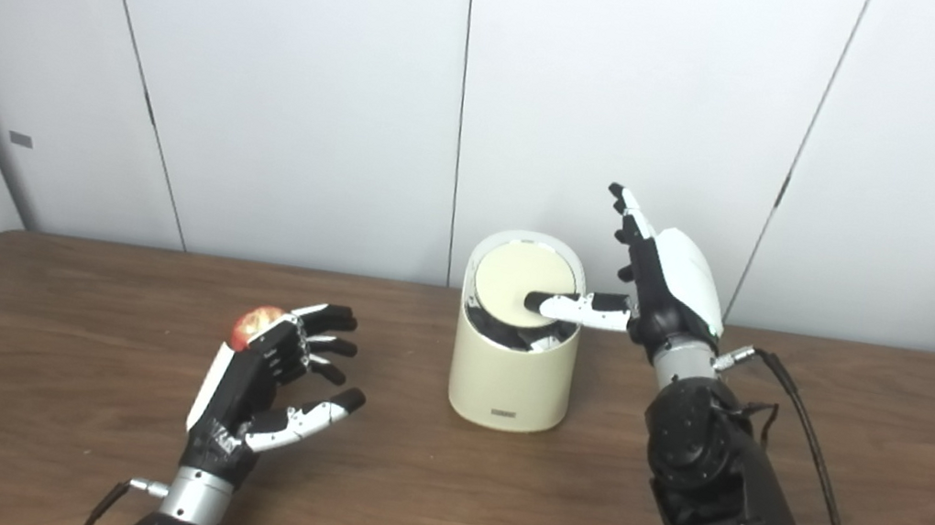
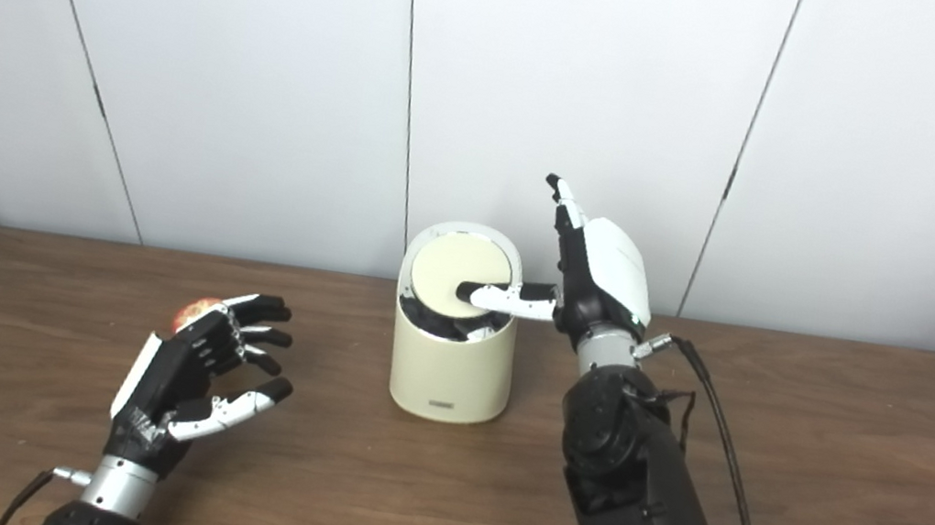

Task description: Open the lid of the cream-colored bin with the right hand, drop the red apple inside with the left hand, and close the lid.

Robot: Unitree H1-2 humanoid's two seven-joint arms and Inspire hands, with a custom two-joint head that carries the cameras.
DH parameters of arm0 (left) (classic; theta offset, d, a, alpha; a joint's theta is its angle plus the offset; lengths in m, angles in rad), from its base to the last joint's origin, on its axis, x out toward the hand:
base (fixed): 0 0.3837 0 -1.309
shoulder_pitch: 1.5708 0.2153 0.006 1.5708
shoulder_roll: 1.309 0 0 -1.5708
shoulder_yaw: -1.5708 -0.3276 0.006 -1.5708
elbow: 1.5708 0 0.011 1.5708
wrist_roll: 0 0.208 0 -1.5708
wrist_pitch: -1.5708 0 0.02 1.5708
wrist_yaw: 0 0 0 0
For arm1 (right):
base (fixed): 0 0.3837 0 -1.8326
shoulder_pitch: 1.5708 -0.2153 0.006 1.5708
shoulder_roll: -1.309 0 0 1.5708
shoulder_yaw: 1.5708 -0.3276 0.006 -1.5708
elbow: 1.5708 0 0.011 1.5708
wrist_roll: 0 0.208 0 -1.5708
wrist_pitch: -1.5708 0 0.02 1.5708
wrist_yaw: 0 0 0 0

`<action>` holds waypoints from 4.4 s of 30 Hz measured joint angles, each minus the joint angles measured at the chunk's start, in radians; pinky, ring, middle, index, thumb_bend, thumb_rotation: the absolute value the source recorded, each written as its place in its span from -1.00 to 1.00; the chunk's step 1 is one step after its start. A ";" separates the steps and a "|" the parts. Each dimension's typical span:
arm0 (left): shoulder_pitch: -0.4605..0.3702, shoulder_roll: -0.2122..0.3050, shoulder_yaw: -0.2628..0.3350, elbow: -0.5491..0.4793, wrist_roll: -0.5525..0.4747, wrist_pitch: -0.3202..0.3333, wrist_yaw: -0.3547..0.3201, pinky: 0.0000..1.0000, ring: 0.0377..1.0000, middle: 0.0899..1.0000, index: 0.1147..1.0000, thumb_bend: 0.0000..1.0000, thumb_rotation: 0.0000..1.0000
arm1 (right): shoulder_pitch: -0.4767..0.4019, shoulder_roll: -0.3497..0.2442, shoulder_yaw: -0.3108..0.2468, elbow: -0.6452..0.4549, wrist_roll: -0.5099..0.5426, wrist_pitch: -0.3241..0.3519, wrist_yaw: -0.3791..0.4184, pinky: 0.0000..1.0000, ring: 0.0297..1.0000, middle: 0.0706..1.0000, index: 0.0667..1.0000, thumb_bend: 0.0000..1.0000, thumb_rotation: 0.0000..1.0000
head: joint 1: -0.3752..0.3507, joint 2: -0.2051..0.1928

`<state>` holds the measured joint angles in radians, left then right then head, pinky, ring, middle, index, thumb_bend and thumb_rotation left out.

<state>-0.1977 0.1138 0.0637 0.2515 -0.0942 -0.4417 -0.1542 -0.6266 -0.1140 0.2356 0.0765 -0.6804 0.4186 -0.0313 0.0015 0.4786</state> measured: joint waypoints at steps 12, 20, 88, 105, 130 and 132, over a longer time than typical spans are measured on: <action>0.010 -0.003 -0.006 -0.024 0.011 0.010 0.000 0.05 0.31 0.46 0.46 0.28 -0.94 | -0.026 -0.011 0.030 0.034 -0.020 0.004 0.013 0.26 0.66 0.83 0.88 0.81 -0.24 | 0.015 0.020; 0.023 -0.012 -0.013 -0.048 0.014 0.031 0.001 0.04 0.32 0.47 0.46 0.28 -0.88 | -0.052 -0.048 0.091 0.035 -0.094 0.010 0.041 0.35 0.68 0.84 0.83 0.90 -0.32 | 0.028 0.035; 0.084 0.010 0.077 -0.283 0.585 0.079 0.296 0.54 0.83 0.91 0.91 0.52 -0.66 | 0.535 -0.055 -0.203 -0.213 0.266 -0.303 -0.007 0.32 0.58 0.69 0.71 0.65 -0.61 | 0.261 0.026; 0.041 0.110 0.076 -0.152 0.688 0.248 0.388 0.59 0.77 0.84 0.87 0.67 -0.63 | 0.535 -0.057 -0.196 -0.257 0.270 -0.270 0.012 0.22 0.54 0.66 0.67 0.69 -0.77 | 0.264 0.025; -0.088 0.185 -0.039 0.055 0.731 0.449 0.391 0.47 0.77 0.77 0.78 0.71 -0.49 | 0.533 -0.066 -0.189 -0.328 0.268 -0.221 0.035 0.22 0.51 0.69 0.73 0.67 -0.76 | 0.236 0.037; -0.093 0.185 -0.046 0.061 0.722 0.453 0.397 0.46 0.76 0.77 0.79 0.69 -0.49 | 0.536 -0.066 -0.190 -0.337 0.268 -0.214 0.037 0.25 0.53 0.71 0.75 0.66 -0.74 | 0.235 0.037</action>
<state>-0.2906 0.2983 0.0174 0.3121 0.6277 0.0116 0.2429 -0.0910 -0.1801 0.0459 -0.2604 -0.4125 0.2048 0.0058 0.2362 0.5154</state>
